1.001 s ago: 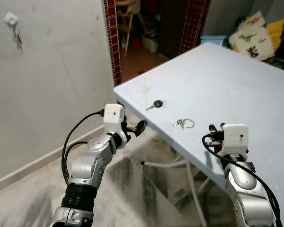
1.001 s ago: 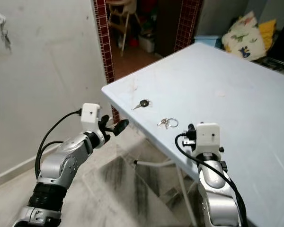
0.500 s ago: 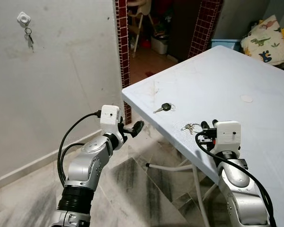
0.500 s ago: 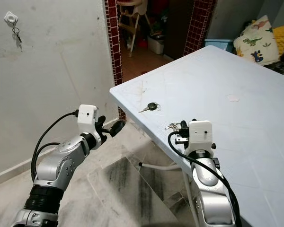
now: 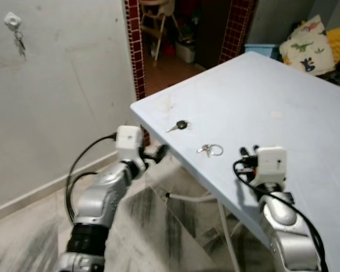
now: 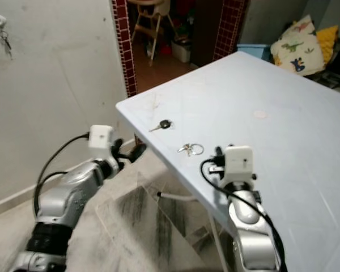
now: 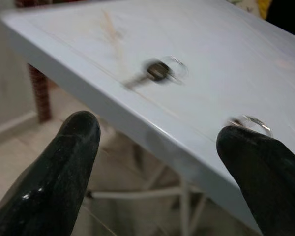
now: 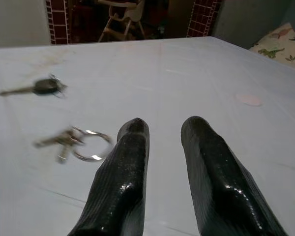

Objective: Hang keys on a hook

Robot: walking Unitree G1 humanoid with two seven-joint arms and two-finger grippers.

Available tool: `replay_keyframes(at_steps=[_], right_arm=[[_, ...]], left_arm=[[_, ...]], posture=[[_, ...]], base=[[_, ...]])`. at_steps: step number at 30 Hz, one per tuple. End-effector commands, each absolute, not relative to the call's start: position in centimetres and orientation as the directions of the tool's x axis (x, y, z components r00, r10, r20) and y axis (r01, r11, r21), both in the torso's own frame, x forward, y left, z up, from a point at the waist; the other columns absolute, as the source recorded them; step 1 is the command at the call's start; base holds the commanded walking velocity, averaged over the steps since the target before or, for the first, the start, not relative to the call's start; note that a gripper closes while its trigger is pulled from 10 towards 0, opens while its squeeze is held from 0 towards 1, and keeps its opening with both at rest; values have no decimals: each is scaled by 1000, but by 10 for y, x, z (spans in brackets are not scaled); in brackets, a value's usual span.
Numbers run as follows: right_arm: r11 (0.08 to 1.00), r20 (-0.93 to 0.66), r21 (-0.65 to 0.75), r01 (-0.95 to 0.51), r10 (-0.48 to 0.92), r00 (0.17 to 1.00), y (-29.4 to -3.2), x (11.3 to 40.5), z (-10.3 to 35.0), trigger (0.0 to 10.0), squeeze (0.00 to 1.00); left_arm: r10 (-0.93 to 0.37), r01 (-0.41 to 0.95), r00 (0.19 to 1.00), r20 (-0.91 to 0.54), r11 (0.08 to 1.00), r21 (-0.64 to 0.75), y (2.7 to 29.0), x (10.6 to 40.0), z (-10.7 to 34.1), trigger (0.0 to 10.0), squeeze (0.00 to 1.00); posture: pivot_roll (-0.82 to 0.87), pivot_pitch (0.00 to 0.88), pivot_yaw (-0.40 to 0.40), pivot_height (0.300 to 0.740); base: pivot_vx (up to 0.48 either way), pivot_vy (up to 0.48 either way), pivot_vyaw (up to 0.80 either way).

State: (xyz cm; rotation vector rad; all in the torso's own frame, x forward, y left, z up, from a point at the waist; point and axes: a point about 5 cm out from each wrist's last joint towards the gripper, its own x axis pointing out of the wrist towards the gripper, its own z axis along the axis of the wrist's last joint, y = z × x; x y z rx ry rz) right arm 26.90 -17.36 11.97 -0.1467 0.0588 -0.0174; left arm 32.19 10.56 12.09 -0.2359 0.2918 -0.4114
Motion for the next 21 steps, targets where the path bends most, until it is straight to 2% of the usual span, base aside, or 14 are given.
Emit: replay_keyframes(at_steps=[1, 4, 5, 10, 16, 21], right_arm=[[991, -81, -136, 8, -19, 997, -175, 268, 116, 10000, 0], [995, -93, -92, -35, 26, 995, -169, 268, 114, 10000, 0], [996, -91, -66, -63, 57, 994, -163, 268, 114, 10000, 0], [996, -106, -15, -89, 87, 991, -151, 276, 111, 10000, 0], [1000, -132, 5, 13, -13, 991, -145, 295, 105, 10000, 0], [995, -151, 56, 78, -69, 986, -138, 309, 101, 10000, 0]], left_arm=[[-425, 361, 875, -232, 892, -271, 103, 321, 122, 10000, 0], [-412, 356, 880, -237, 901, -249, 106, 320, 121, 10000, 0], [-393, 351, 888, -239, 915, -200, 112, 318, 120, 10000, 0], [-353, 332, 897, -265, 936, -120, 129, 305, 112, 10000, 0], [-382, 373, 867, -321, 923, -92, 141, 286, 105, 10000, 0], [-397, 387, 864, -311, 917, -95, 141, 290, 111, 10000, 0]], posture=[[1, 0, 7, 740], [1, 0, 7, 740], [16, 0, 9, 740], [49, 0, 14, 740], [97, 0, 23, 740], [143, 0, 18, 740]], base=[[0, 0, 0], [0, 0, 0], [0, 0, 0], [0, 0, 0], [0, 0, 0], [0, 0, 0]])
